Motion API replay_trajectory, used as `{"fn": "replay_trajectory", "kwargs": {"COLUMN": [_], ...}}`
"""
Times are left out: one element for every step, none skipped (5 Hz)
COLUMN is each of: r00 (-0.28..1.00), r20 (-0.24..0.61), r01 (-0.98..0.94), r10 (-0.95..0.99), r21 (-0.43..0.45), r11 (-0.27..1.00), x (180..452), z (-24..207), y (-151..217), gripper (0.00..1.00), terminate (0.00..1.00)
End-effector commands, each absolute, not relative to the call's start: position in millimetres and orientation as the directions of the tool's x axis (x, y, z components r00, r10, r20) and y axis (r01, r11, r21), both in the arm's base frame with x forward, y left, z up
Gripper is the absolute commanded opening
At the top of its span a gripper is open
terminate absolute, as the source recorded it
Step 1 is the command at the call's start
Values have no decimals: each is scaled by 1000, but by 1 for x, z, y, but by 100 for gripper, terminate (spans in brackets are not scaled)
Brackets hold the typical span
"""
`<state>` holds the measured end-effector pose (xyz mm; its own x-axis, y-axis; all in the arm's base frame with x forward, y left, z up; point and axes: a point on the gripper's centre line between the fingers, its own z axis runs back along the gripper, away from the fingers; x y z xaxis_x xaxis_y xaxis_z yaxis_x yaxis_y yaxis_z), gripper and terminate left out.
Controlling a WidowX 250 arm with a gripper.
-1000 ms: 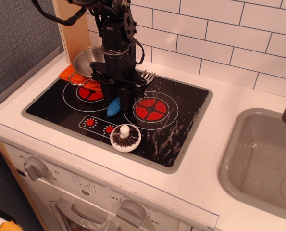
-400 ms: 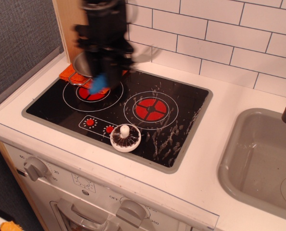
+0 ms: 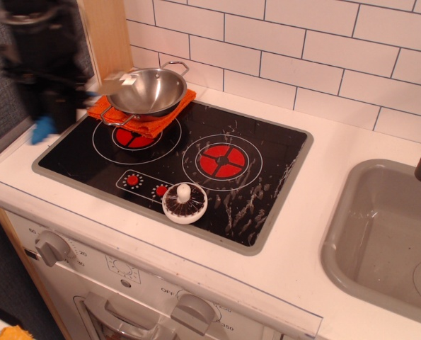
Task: Place blue fork at right front corner of stove top
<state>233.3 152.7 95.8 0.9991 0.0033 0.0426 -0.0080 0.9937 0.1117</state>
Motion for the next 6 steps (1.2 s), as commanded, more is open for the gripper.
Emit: {"fn": "replay_trajectory", "kwargs": {"r00": [999,999,998,997,997,997], "r20": [14,-17,-59,-79,-73,-81], "r01": [-44,-28,3,17,27,25], "r10": [42,33,11,-1,-13,-10], "r21": [240,233,225,207,190,178], "r11": [970,972,974,978,981,984], "x": [220,218,223,227,231,232], "z": [91,72,52,38,33,29], "y": [215,214,202,193,190,188], "gripper": [0,0,0,0,0,0], "terminate": [0,0,0,0,0,0]}}
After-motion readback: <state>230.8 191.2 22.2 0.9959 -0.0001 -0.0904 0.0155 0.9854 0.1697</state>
